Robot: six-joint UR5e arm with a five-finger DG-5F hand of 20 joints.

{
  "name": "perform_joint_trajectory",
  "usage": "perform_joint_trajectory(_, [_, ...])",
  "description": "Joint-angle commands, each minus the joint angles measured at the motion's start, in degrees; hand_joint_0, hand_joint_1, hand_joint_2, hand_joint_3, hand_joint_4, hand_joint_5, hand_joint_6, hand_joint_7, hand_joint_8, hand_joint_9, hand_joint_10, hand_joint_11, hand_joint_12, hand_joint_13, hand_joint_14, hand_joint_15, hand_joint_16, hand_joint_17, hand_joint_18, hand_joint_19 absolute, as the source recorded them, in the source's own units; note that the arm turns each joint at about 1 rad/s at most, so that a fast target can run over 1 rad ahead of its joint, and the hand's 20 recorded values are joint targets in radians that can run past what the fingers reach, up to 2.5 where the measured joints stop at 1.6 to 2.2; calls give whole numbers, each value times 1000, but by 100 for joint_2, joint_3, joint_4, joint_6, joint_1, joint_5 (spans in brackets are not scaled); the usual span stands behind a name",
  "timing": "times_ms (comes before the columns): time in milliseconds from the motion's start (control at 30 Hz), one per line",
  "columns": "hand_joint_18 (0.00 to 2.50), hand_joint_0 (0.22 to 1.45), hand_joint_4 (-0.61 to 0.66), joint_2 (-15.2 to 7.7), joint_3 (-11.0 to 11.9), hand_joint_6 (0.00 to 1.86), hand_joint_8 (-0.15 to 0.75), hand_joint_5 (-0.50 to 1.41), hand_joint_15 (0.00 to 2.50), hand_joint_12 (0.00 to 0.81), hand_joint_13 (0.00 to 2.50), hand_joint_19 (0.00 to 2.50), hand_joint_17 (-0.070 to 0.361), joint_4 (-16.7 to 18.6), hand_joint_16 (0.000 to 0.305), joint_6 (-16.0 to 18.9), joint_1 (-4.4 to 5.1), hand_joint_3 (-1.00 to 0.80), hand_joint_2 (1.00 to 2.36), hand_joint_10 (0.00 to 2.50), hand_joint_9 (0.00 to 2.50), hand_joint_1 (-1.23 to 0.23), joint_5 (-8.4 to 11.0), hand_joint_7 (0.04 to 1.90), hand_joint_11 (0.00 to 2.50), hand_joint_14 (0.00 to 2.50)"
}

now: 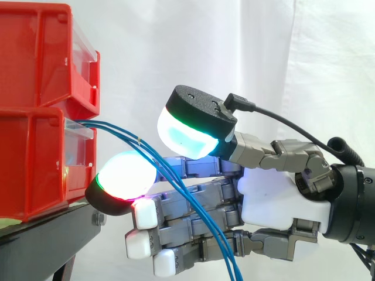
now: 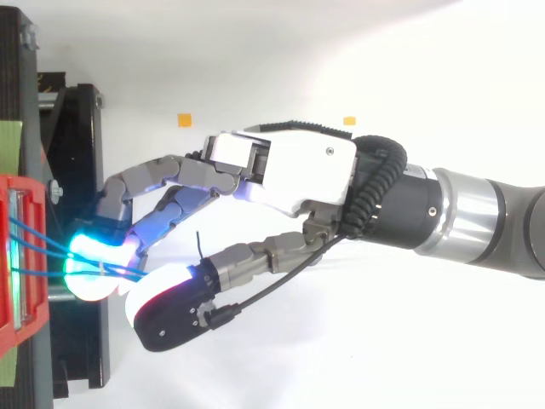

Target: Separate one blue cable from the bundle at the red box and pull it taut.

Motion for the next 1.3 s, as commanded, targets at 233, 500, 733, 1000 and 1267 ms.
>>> perform_joint_trajectory(233, [588, 558, 55, -4, 0, 711, 257, -153, 567, 300, 796, 749, 99, -9, 44, 0, -14, -421, 1004, 20, 885, -623, -10, 861, 785, 22])
perform_joint_trajectory(500, [606, 576, 57, 5, 18, 789, 260, -165, 571, 305, 819, 743, 101, -18, 45, 0, -49, -384, 1006, 20, 907, -601, -169, 776, 807, 22])
perform_joint_trajectory(733, [636, 581, 74, 5, 149, 836, 275, -172, 576, 314, 832, 740, 107, -176, 47, 0, -75, -351, 1007, 18, 919, -685, -204, 752, 801, 22])
perform_joint_trajectory(1000, [639, 578, 67, 5, 149, 851, 266, -174, 597, 306, 836, 757, 104, -185, 46, 35, -75, -383, 1006, 17, 920, -689, -256, 770, 821, 23])
perform_joint_trajectory(1267, [663, 496, 90, -4, 149, 851, 276, -173, 601, 316, 854, 756, 110, -185, 49, 176, -75, -500, 1000, 19, 939, -711, -265, 746, 823, 24])
